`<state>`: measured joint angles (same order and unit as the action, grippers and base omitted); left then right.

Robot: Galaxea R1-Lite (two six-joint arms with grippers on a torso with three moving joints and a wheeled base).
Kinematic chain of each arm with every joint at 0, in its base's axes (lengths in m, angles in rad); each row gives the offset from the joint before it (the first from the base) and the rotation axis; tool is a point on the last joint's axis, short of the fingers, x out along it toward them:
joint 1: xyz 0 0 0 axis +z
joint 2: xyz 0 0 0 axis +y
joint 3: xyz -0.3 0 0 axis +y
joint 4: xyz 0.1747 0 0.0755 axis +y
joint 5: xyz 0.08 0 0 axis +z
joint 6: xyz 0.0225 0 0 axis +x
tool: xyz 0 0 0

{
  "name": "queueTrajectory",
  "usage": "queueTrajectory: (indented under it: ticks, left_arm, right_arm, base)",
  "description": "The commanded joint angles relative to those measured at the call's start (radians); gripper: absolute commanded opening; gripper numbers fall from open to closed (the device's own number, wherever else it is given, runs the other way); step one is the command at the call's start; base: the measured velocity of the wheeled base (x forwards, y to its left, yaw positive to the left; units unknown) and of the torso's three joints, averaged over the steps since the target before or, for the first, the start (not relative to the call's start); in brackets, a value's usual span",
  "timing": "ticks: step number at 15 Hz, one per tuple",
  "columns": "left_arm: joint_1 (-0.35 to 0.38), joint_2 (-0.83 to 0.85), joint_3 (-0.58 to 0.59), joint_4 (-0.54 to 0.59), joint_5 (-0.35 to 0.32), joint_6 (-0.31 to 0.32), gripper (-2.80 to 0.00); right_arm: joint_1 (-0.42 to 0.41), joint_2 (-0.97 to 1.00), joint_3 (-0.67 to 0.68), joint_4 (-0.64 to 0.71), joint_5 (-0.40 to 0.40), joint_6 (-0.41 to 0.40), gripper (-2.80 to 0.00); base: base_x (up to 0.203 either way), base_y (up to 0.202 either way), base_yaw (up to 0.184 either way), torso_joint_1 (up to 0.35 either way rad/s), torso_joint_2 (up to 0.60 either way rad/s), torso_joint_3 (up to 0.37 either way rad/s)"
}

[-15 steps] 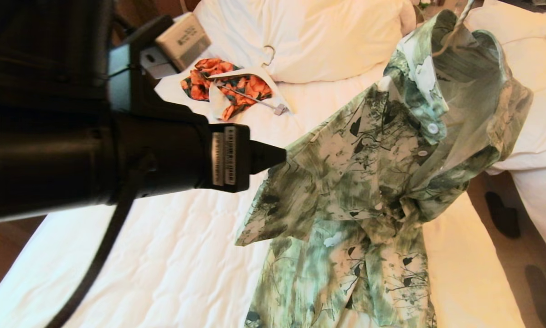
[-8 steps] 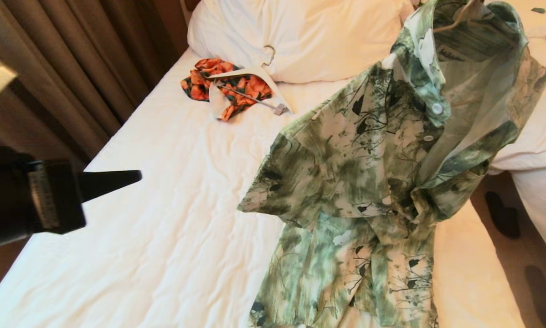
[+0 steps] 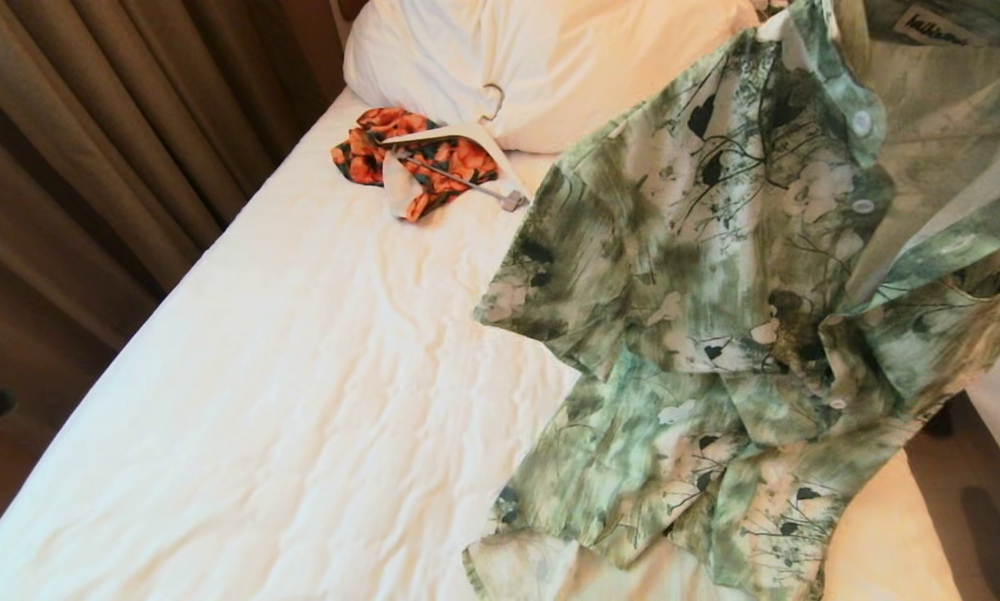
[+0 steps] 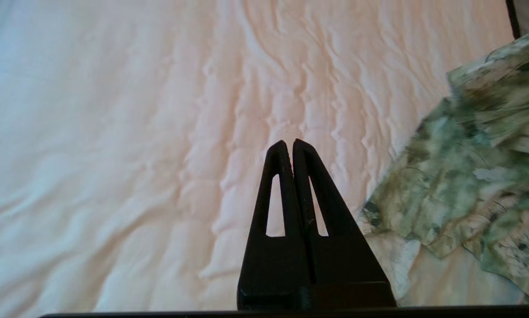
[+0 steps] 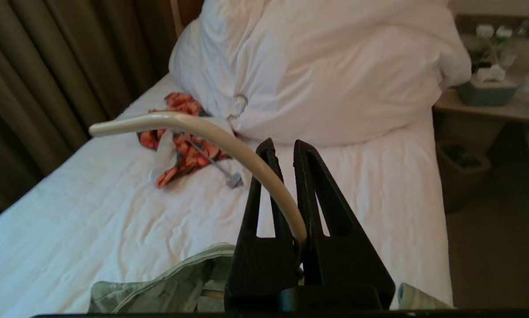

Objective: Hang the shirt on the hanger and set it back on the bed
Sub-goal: Take the clothes hanger out of the clothes

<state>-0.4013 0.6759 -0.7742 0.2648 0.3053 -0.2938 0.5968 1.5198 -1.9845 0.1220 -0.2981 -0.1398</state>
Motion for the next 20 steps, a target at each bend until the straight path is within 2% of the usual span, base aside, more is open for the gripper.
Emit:
queueTrajectory:
  ticks: [1,4,8,11,17,20]
  left_arm:
    - [0.065,-0.107,0.040,-0.005,0.001,-0.001,-2.80]
    - [0.204,-0.196,0.068,-0.001,-0.006,0.002,-2.80]
    - [0.293,-0.268,0.151,-0.001,-0.020,-0.002,-2.80]
    - [0.304,-0.273,0.152,0.001,-0.021,-0.004,-2.80]
    - [0.317,-0.309,0.178,0.001,-0.038,-0.016,-2.80]
    - [0.318,-0.308,0.178,0.001,-0.038,-0.047,-2.80]
  right_arm:
    - [0.001,0.002,0.001,-0.041,-0.001,-0.011,-2.80]
    - [0.000,0.006,-0.001,-0.085,0.002,-0.013,-2.80]
    - [-0.031,0.002,-0.001,-0.158,0.021,-0.057,-2.80]
    - [-0.042,-0.004,0.001,-0.159,0.094,-0.053,-2.80]
    - [-0.045,-0.004,0.001,-0.159,0.151,-0.009,-2.80]
    - [-0.057,0.000,0.000,-0.163,0.181,0.000,-2.80]
  base:
    - [0.000,0.000,0.000,0.000,0.00,0.000]
    - [0.000,0.000,0.000,0.000,0.00,0.000]
    - [0.000,0.000,0.000,0.000,0.00,0.000]
    - [0.000,0.000,0.000,0.000,0.00,0.000]
    - [0.000,0.000,0.000,0.000,0.00,0.000]
    - [0.000,0.000,0.000,0.000,0.00,0.000]
